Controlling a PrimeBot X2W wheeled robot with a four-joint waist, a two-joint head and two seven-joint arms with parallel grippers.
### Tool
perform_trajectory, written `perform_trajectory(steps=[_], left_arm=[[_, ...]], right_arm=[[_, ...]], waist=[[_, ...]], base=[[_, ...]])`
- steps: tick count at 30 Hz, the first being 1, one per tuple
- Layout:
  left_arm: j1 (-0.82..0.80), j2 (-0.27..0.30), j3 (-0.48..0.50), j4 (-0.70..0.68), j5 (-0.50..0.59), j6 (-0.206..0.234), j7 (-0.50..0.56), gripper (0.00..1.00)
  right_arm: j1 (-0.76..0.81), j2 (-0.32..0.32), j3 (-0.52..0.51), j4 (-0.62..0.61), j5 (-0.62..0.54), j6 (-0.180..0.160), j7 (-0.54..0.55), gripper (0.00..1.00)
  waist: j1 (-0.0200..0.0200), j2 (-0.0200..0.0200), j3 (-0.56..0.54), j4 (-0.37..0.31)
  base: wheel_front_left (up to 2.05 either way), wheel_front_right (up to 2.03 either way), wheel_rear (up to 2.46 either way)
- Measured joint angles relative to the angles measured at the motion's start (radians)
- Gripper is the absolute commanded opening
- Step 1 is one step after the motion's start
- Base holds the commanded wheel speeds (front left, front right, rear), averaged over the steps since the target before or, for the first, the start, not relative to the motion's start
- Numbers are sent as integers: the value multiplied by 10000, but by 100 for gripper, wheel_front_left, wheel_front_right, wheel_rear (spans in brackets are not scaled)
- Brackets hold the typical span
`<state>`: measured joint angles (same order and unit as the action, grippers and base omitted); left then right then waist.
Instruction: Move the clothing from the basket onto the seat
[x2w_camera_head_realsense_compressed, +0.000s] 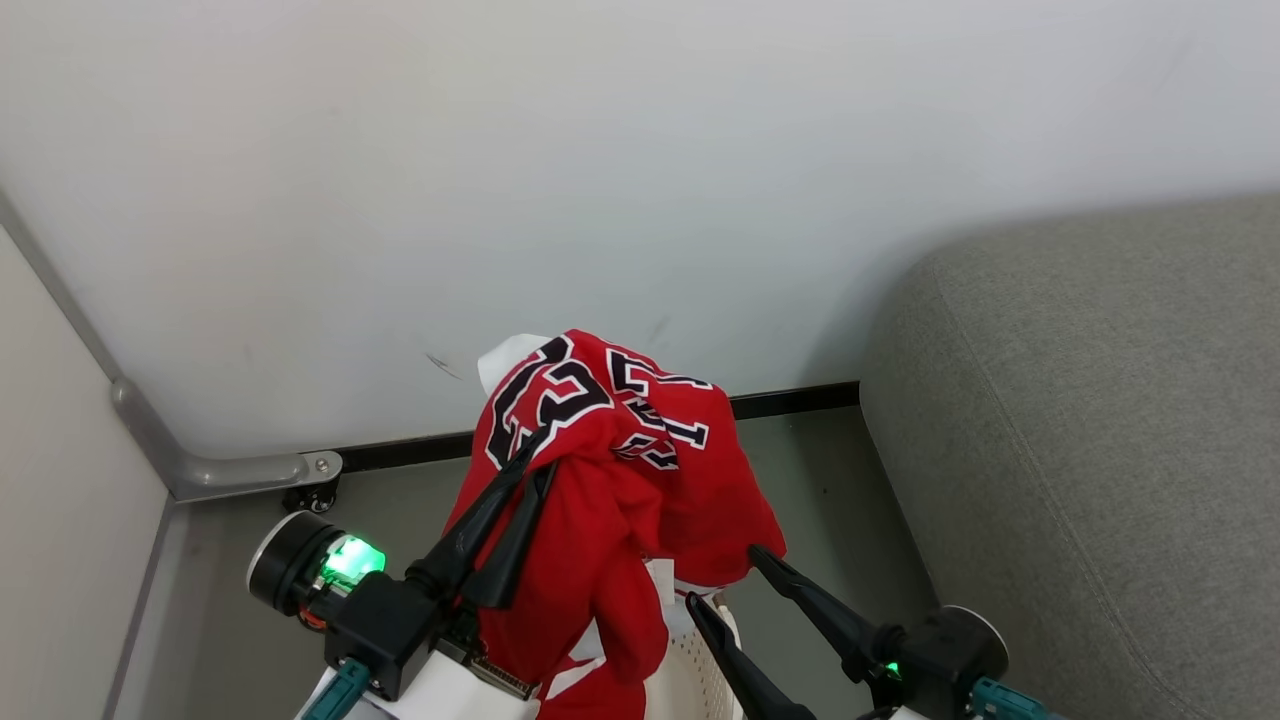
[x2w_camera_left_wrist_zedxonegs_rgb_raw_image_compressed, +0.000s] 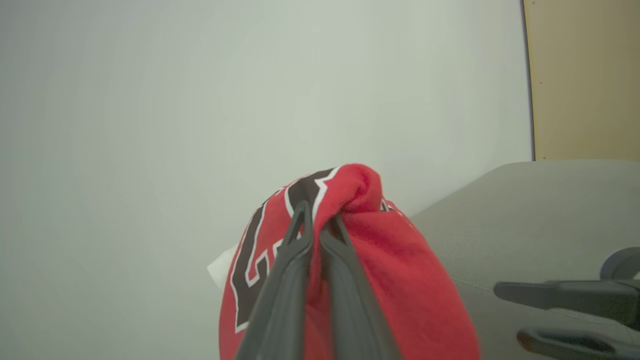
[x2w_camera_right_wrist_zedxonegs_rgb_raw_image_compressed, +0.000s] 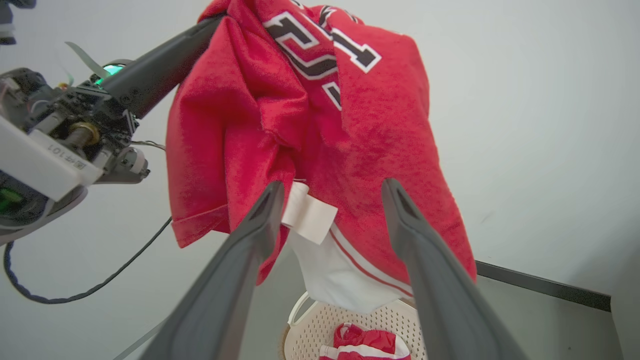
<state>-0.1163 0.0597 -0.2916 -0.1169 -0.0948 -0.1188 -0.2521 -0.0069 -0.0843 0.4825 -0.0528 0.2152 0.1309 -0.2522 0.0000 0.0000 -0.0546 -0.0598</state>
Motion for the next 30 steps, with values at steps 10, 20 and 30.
perform_trajectory(steps=[10,20,30], left_arm=[[0,17,-439,-134,102,-82,0,0],[0,35,-1043,-253,184,-84,-2,0],[0,94,-1770,-380,169,-84,-2,0]], right_arm=[[-500,-186,823,-84,82,0,0,100],[-863,-349,867,242,-69,2,0,100],[-860,-203,491,654,-228,2,0,100]], waist=[[0,0,-12,63],[0,0,-50,172],[0,0,-120,301]], base=[[0,0,0],[0,0,0],[0,0,0]])
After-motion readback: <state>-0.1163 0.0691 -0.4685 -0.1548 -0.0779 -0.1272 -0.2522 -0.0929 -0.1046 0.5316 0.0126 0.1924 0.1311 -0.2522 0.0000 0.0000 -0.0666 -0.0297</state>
